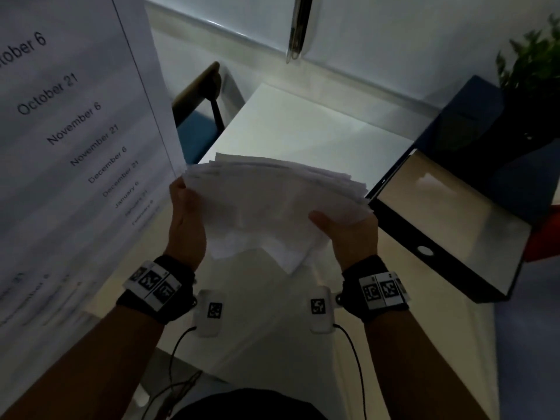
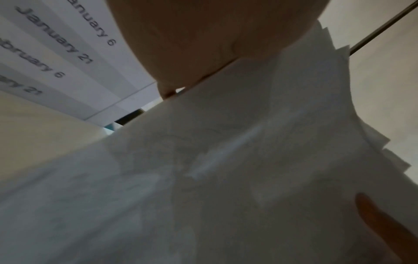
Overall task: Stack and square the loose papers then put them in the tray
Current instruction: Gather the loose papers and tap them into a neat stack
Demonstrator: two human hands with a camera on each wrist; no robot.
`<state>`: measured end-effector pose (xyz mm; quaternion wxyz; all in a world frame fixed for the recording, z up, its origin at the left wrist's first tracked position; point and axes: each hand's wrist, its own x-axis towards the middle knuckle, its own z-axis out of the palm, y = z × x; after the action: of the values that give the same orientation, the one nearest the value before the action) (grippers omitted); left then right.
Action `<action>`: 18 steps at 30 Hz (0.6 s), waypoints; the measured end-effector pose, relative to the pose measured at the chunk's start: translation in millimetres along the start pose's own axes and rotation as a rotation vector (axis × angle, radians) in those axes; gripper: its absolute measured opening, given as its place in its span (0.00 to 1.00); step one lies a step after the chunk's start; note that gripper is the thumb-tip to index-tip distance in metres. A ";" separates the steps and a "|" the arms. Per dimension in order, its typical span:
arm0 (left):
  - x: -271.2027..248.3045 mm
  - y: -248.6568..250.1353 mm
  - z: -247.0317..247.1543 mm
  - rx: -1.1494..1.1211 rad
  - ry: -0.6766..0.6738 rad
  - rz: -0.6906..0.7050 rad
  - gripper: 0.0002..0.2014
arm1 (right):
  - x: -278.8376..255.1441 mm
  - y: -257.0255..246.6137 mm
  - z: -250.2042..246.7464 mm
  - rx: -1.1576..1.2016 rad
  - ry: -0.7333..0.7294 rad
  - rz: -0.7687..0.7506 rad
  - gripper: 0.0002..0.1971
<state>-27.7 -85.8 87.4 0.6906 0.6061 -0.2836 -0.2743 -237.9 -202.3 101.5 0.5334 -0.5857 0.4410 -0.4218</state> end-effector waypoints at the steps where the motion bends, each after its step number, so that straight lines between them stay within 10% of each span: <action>1: 1.2 2.9 5.1 -0.026 0.001 -0.006 0.15 | -0.3 -6.2 1.6 -0.056 -0.022 -0.039 0.16; 8: 16.1 5.3 2.3 -0.015 0.024 0.168 0.06 | 1.9 -29.1 -0.9 0.098 0.027 -0.260 0.23; 18: 17.6 3.4 -9.0 0.045 0.054 0.174 0.08 | 0.9 -30.8 3.7 0.062 0.087 -0.384 0.06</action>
<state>-9.0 -91.9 90.9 0.7053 0.6018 -0.3226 -0.1905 -232.1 -200.9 132.0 0.4412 -0.6236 0.3309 -0.5540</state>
